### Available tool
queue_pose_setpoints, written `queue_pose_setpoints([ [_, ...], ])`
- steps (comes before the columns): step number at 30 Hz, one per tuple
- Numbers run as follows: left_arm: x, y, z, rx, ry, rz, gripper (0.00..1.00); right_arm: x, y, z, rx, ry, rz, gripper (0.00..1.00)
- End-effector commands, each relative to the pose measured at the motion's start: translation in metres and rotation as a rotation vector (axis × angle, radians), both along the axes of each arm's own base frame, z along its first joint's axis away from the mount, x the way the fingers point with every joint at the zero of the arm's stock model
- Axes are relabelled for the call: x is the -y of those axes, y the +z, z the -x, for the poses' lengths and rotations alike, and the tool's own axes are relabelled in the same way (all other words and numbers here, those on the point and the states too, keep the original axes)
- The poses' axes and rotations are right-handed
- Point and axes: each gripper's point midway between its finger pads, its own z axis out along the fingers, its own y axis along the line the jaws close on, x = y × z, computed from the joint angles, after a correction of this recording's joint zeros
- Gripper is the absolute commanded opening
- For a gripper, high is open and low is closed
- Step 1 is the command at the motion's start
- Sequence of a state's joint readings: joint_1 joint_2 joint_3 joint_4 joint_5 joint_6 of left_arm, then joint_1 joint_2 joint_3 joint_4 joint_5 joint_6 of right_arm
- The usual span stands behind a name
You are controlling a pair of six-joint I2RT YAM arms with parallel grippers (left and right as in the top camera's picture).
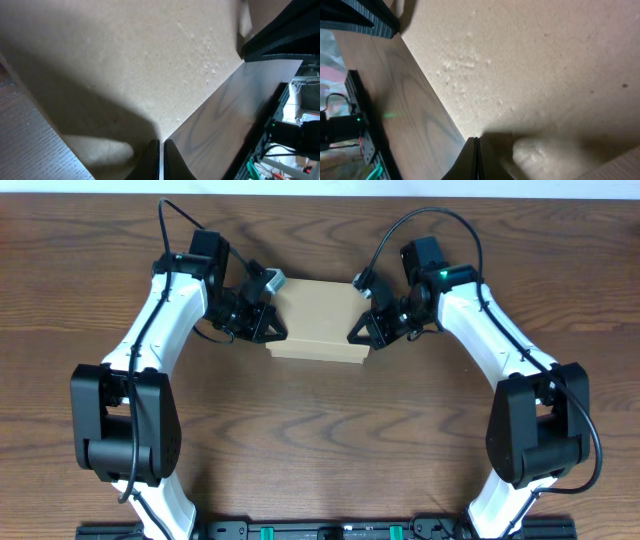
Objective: Pack container
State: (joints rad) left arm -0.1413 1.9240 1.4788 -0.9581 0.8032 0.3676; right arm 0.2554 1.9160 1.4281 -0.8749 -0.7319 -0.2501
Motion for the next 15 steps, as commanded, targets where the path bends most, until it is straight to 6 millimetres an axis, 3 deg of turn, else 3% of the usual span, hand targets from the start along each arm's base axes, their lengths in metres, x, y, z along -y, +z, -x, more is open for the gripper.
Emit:
queue_pose_setpoints([
  [1, -0.002, -0.014, 0.004, -0.026, 0.003, -0.013, 0.06, 0.001, -0.010, 0.006, -0.018, 0.012, 0.010, 0.01],
  [5, -0.001, -0.012, 0.005, -0.030, 0.009, -0.004, 0.06, 0.001, -0.006, 0.001, 0.000, 0.004, 0.011, 0.01],
  [8, -0.004, 0.004, 0.003, -0.015, 0.031, 0.001, 0.06, 0.004, 0.011, -0.010, 0.026, -0.021, 0.002, 0.01],
  [12, -0.008, 0.043, 0.005, 0.078, 0.040, -0.006, 0.06, 0.009, 0.053, -0.022, 0.125, -0.051, -0.012, 0.01],
  [15, -0.018, 0.079, 0.021, 0.173, 0.044, -0.060, 0.06, 0.019, 0.085, -0.022, 0.217, -0.098, 0.028, 0.02],
])
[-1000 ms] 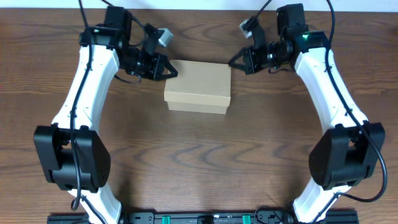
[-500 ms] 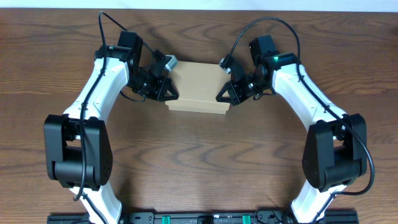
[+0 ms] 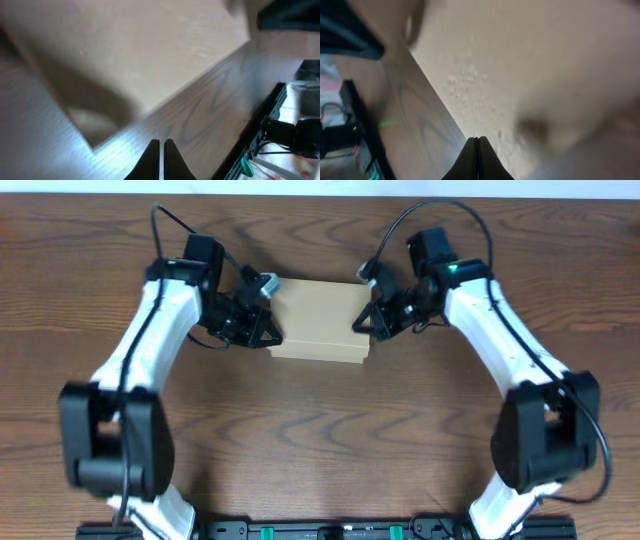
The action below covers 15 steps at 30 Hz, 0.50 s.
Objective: Pack container
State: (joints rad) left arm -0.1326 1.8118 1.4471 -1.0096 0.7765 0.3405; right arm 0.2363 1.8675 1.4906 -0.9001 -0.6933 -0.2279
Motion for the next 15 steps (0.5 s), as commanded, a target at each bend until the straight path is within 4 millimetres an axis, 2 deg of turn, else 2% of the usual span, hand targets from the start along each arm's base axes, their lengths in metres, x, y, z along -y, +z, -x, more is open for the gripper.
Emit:
queue_pose_setpoints([
  [1, -0.011, 0.059, 0.009, 0.175, 0.006, -0.051, 0.06, 0.012, 0.061, -0.003, 0.160, -0.056, 0.019, 0.01],
  [4, -0.014, 0.078, 0.039, 0.233, -0.027, -0.061, 0.06, 0.024, 0.078, 0.008, 0.224, -0.083, 0.061, 0.02],
  [7, -0.015, 0.079, 0.071, 0.266, -0.017, -0.027, 0.06, 0.031, 0.078, 0.033, 0.256, -0.090, 0.062, 0.02],
  [11, -0.028, 0.054, 0.114, 0.296, 0.053, -0.048, 0.06, 0.039, 0.051, 0.072, 0.283, -0.140, 0.024, 0.02],
  [15, -0.035, 0.032, 0.137, 0.347, 0.107, -0.052, 0.06, 0.046, 0.022, 0.099, 0.315, -0.216, -0.031, 0.01],
])
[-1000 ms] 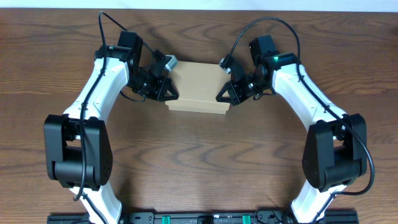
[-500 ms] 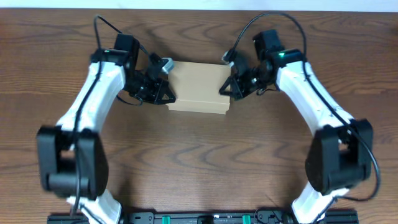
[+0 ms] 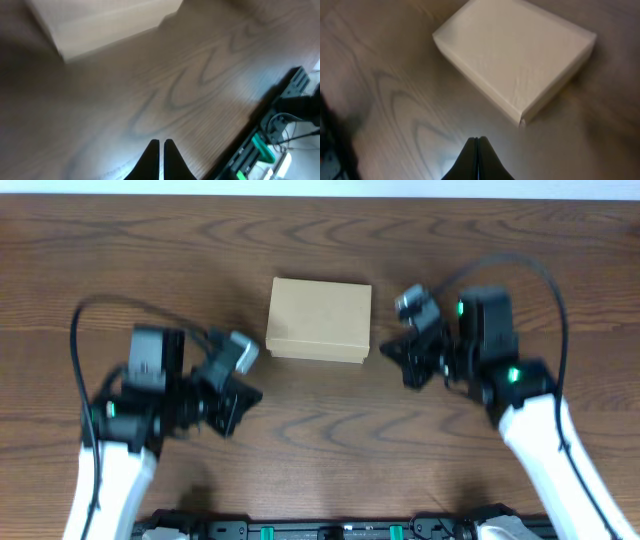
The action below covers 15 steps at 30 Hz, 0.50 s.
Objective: Pack container
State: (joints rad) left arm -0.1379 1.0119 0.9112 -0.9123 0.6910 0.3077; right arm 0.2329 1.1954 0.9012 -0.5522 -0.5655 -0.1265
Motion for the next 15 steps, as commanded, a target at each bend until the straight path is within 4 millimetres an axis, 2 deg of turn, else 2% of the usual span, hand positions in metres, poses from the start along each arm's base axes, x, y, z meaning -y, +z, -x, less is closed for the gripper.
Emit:
queue_pose_setpoints([
  [1, -0.009, -0.017, 0.010, 0.012, 0.082, -0.009, 0.06, 0.008, -0.028, 0.023, -0.050, -0.088, -0.052, 0.02],
  [3, -0.009, -0.018, 0.011, 0.044, 0.112, 0.014, 0.06, 0.009, -0.028, 0.026, -0.037, -0.123, -0.094, 0.04],
  [4, -0.009, -0.017, 0.010, 0.057, 0.121, 0.021, 0.09, 0.009, -0.026, 0.027, -0.030, -0.133, -0.109, 0.22],
  [5, -0.009, -0.014, 0.009, 0.071, 0.122, 0.025, 0.22, 0.009, -0.025, 0.028, -0.024, -0.141, -0.120, 0.51],
  [6, -0.009, -0.012, 0.007, 0.086, 0.122, 0.029, 0.96, 0.009, -0.025, 0.028, -0.025, -0.145, -0.123, 0.99],
  [15, -0.009, -0.011, 0.006, 0.093, 0.121, 0.029, 0.95, 0.010, -0.038, 0.030, -0.077, -0.160, -0.113, 0.99],
])
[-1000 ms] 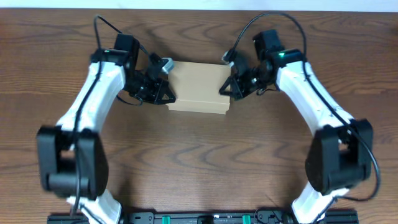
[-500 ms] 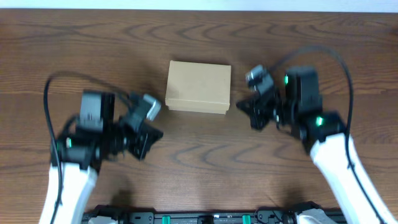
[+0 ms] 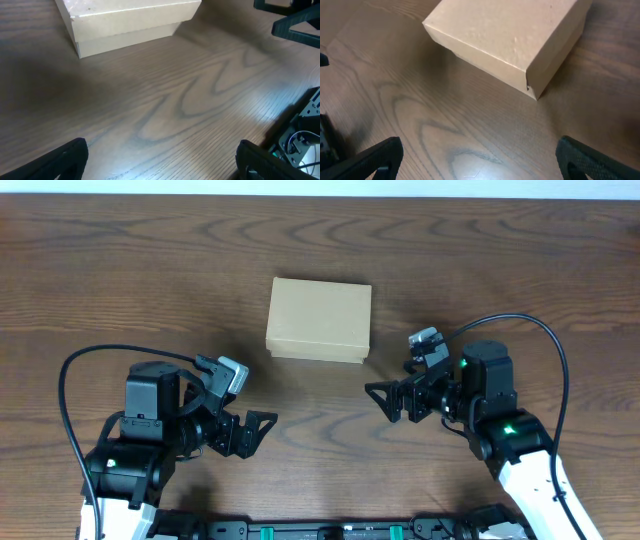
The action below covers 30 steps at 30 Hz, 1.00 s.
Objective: Pack container
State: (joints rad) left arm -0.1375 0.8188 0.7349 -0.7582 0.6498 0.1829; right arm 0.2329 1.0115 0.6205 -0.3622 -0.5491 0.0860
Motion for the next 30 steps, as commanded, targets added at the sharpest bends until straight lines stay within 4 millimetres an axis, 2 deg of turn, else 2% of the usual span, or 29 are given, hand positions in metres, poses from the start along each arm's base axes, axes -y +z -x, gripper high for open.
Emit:
queue_pose_setpoints([
  [1, -0.002, 0.000, -0.001, -0.002, 0.013, -0.002, 0.95, 0.001, -0.006, 0.001, -0.032, -0.017, -0.008, 0.99],
  [7, -0.002, -0.001, 0.000, -0.005, 0.015, -0.006, 0.95, 0.001, -0.006, 0.001, -0.032, -0.017, -0.009, 0.99],
  [14, -0.021, -0.019, 0.010, -0.069, 0.081, -0.119, 0.95, 0.001, -0.006, 0.001, -0.032, -0.017, -0.009, 0.99],
  [18, -0.044, -0.009, -0.001, 0.000, 0.222, -0.159, 0.95, 0.001, -0.006, 0.001, -0.032, -0.017, -0.009, 0.99],
  [21, -0.077, 0.006, -0.017, 0.093, 0.452, -0.161, 0.95, 0.001, -0.006, 0.001, -0.032, -0.018, -0.009, 0.99],
  [24, -0.101, 0.014, -0.024, 0.208, 0.588, -0.156, 0.95, 0.001, -0.006, 0.001, -0.032, -0.018, -0.009, 0.99],
  [27, -0.117, 0.012, -0.025, 0.299, 0.663, -0.157, 0.95, 0.001, -0.006, 0.001, -0.032, -0.017, -0.009, 0.99],
  [30, -0.125, -0.002, -0.024, 0.360, 0.717, -0.137, 0.95, 0.001, -0.006, 0.001, -0.032, -0.017, -0.009, 0.99],
])
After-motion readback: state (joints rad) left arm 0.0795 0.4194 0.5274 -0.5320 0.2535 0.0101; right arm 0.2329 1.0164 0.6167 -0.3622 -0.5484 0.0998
